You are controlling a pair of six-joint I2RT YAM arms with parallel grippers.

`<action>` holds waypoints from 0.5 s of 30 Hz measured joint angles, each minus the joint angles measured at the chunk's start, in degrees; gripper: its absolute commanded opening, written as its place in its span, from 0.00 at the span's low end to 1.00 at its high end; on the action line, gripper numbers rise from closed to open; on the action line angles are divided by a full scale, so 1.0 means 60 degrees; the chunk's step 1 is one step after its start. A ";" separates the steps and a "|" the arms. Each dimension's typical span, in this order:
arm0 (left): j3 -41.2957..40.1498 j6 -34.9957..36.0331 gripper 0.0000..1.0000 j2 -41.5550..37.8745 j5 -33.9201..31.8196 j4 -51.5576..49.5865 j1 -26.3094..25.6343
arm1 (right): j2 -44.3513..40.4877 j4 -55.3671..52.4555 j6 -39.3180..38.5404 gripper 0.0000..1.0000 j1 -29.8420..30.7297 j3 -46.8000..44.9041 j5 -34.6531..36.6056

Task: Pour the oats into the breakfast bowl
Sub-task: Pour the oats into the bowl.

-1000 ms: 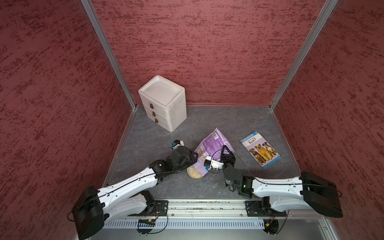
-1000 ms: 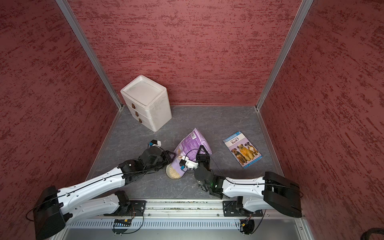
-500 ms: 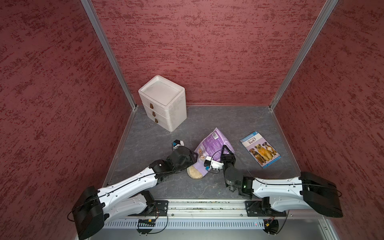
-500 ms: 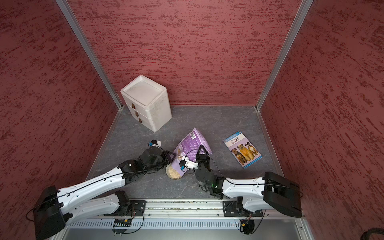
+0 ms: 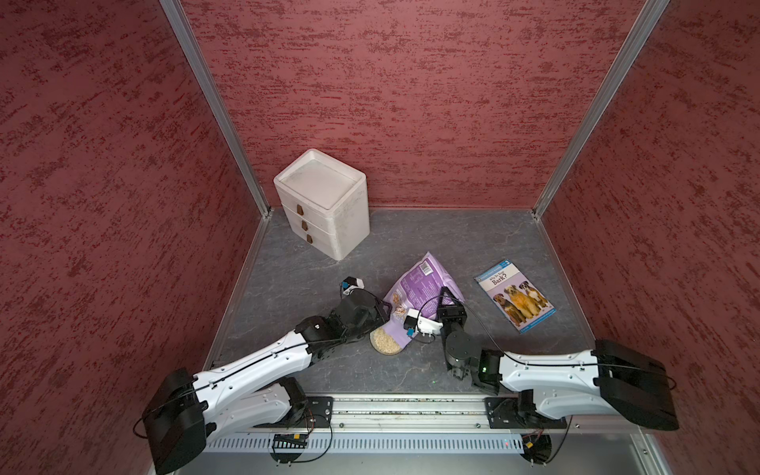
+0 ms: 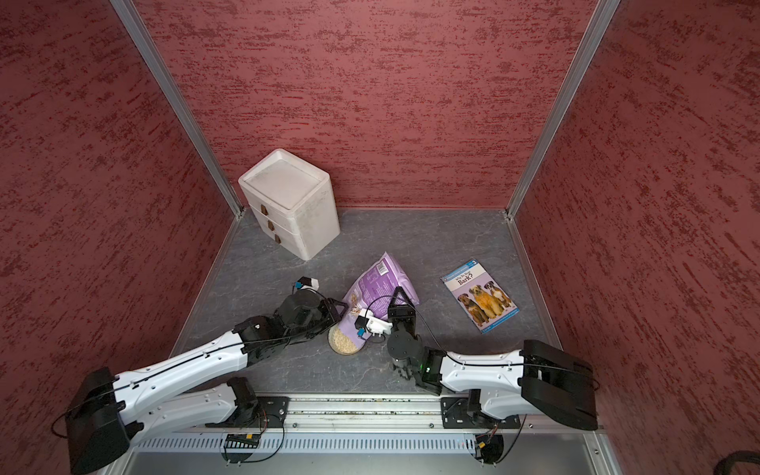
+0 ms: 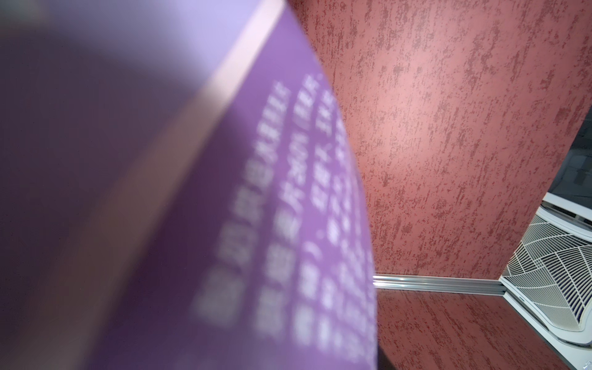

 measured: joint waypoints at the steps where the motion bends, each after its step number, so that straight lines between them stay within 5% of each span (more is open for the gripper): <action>1: 0.0000 0.0000 0.46 0.0000 0.0000 0.0000 0.0000 | 0.0000 -0.0098 0.0073 0.00 0.0004 0.0000 0.0000; 9: 0.0000 -0.0004 0.46 -0.0007 0.0000 0.0000 0.0000 | -0.0273 -0.1147 0.0936 0.00 0.0007 0.0000 -0.0007; 15: 0.0000 -0.0011 0.46 -0.0266 -0.0007 -0.0029 0.0000 | -0.0871 -0.4288 0.3493 0.00 0.0011 0.0244 -0.0015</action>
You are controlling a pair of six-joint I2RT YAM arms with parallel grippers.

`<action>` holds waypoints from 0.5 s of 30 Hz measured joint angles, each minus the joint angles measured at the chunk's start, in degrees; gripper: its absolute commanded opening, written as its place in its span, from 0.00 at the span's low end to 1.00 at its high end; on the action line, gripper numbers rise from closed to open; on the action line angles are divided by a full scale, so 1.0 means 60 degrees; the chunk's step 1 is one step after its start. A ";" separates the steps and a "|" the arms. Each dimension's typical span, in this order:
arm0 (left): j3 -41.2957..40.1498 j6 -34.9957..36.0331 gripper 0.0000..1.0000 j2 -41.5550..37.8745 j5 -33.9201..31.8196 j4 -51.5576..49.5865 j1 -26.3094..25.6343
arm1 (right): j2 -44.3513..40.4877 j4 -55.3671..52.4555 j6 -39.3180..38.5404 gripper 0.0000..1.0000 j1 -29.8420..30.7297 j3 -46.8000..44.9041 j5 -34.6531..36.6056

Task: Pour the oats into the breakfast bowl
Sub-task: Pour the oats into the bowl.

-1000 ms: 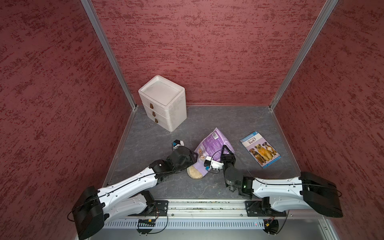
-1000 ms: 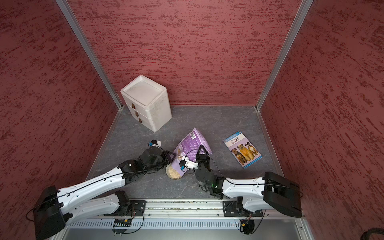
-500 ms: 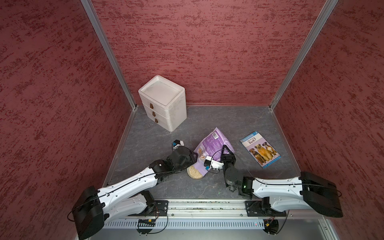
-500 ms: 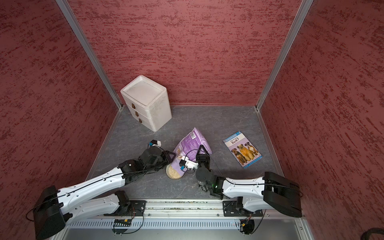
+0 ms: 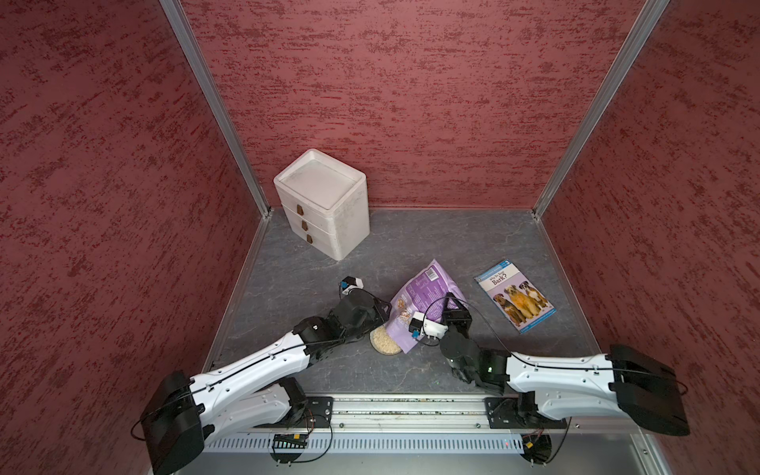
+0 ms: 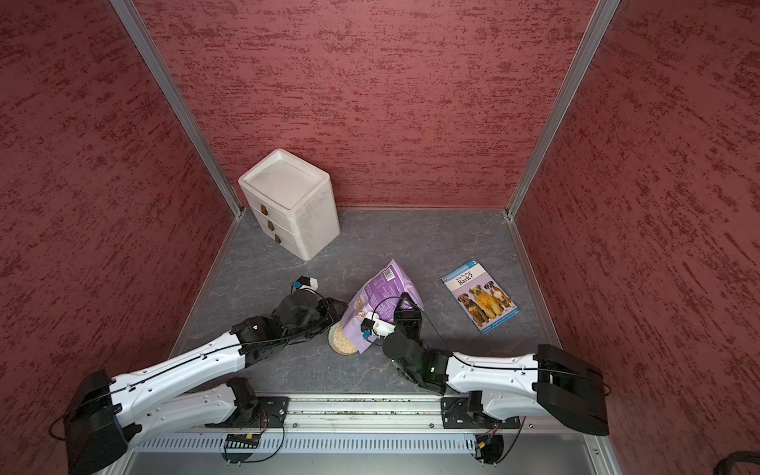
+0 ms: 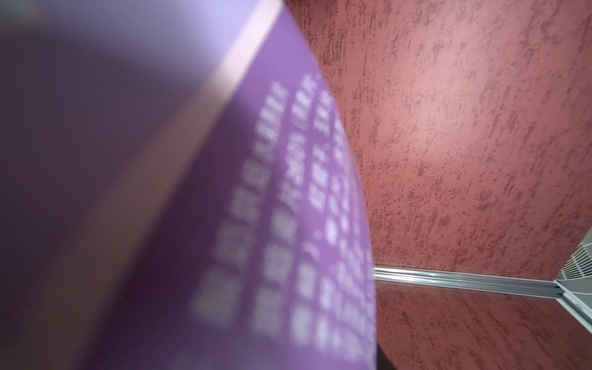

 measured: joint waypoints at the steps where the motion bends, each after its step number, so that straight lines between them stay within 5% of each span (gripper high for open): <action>1: 0.0000 -0.0022 0.46 -0.0058 -0.0007 -0.0025 0.0000 | -0.0051 -0.0539 0.0477 0.00 0.0000 0.0098 -0.0011; 15: 0.0000 -0.0138 0.47 -0.0586 -0.0244 -0.0535 0.0000 | 0.0382 -0.5082 0.5045 0.00 -0.0091 0.1326 -0.0510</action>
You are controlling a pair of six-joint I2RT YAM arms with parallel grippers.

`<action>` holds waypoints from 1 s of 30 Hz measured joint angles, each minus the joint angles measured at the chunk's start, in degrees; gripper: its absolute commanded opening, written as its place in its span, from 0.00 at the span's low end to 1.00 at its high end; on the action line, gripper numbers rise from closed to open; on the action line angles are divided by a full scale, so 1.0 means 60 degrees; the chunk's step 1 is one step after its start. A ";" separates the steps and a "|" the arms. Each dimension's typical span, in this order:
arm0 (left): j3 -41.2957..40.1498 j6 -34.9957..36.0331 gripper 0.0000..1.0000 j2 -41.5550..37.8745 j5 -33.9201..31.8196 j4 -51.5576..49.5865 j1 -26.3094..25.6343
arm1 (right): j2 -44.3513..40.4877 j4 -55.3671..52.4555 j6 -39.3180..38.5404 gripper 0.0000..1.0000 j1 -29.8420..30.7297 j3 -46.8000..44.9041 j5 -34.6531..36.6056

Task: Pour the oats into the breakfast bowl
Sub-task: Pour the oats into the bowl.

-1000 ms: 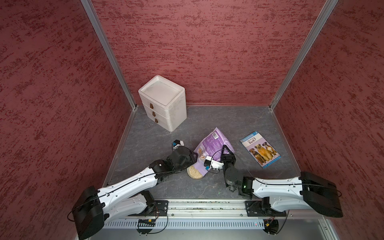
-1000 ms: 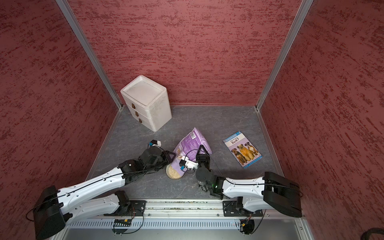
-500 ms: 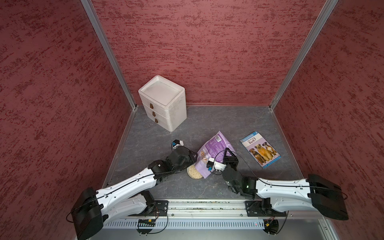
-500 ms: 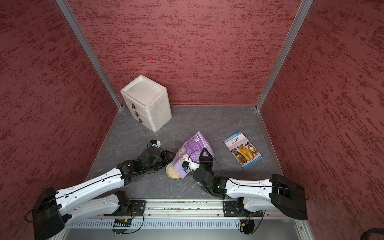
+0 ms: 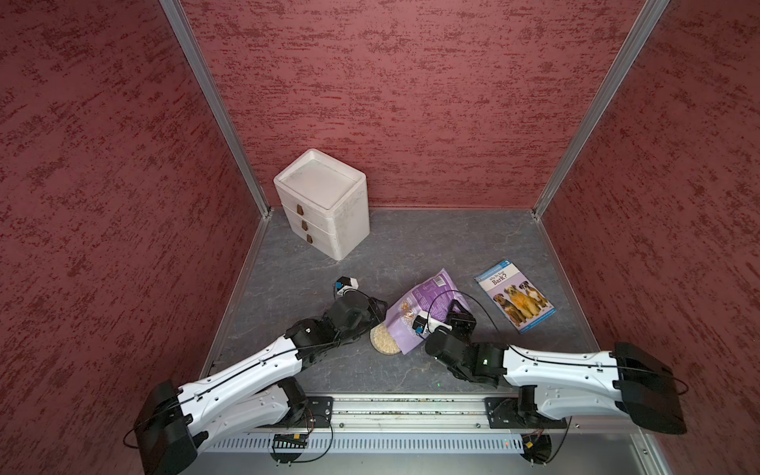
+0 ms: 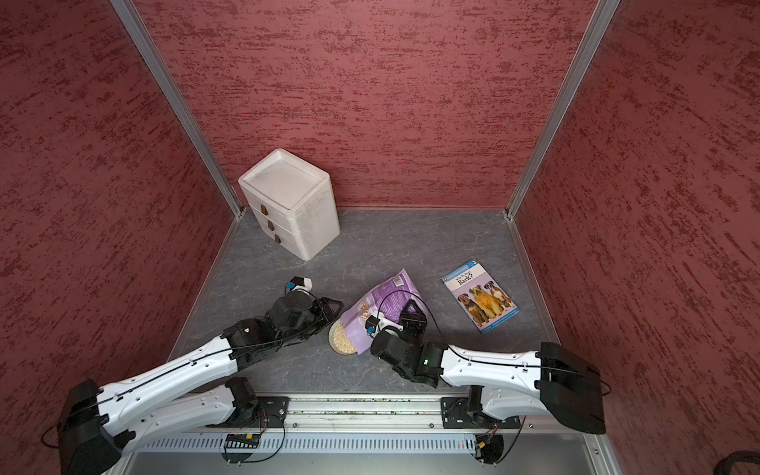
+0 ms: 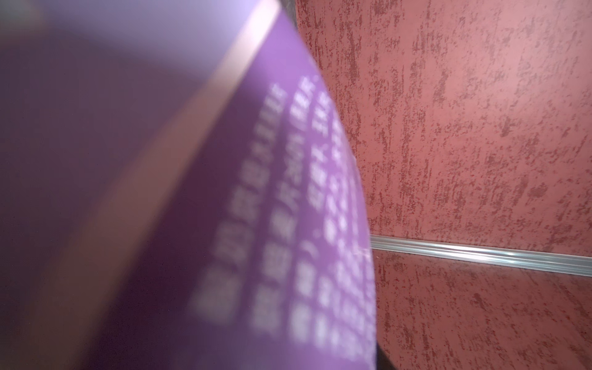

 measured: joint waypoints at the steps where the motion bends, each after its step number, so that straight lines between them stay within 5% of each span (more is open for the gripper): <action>1: 0.0000 -0.0029 0.48 -0.0029 -0.0036 -0.0058 0.0000 | 0.0018 -0.0168 0.0168 0.00 -0.0004 0.0051 -0.0051; 30: 0.0470 -0.0331 0.49 -0.0656 -0.0827 -0.1235 0.0138 | 0.0157 -0.2095 0.3453 0.00 -0.0619 0.0608 -0.1428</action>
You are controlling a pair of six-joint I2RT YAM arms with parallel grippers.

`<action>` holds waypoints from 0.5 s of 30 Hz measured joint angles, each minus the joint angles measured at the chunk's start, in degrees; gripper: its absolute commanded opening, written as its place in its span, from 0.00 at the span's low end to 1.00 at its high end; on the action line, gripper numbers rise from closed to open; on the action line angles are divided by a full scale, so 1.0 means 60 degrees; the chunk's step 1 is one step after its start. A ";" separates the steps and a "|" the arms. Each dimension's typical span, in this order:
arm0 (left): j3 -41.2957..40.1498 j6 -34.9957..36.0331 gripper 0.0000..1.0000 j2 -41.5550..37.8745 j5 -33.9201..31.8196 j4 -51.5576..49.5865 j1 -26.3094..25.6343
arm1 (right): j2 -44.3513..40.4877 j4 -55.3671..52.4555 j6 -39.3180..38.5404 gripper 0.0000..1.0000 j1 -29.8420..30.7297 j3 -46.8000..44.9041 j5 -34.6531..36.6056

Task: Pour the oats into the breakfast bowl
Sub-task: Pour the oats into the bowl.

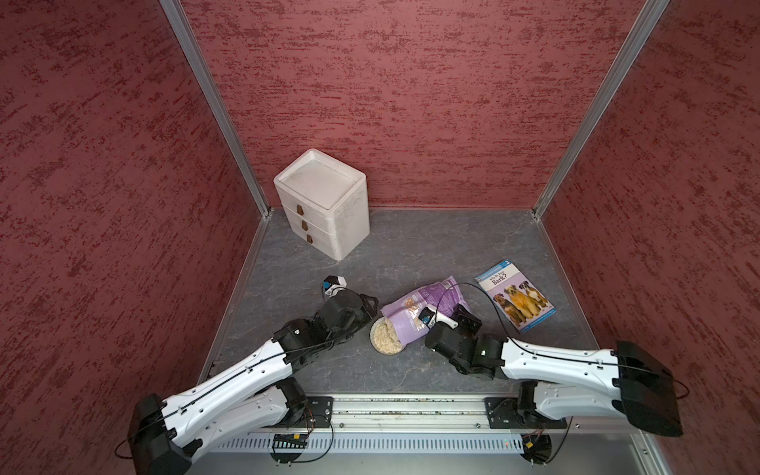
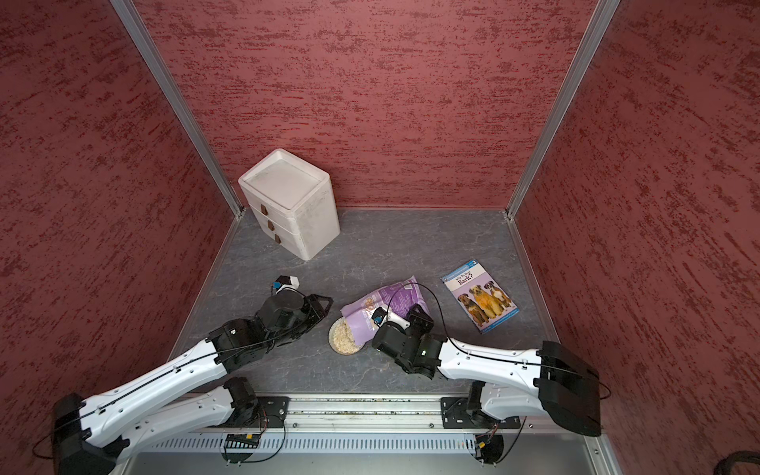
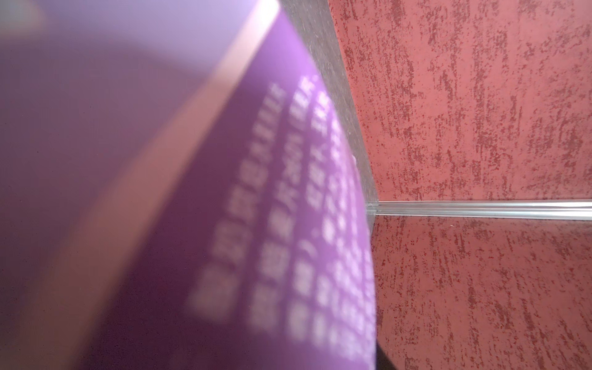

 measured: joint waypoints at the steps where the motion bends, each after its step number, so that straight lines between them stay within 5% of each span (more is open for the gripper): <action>1: 0.0015 0.0000 0.49 0.0000 -0.0004 -0.0029 0.0011 | -0.0029 -0.0018 0.0047 0.00 0.0000 0.0000 -0.0047; 15: 0.0703 0.0288 0.49 -0.0437 -0.0455 -0.0776 0.0204 | -0.0780 -0.0160 0.1224 0.00 -0.0015 0.0004 -0.0674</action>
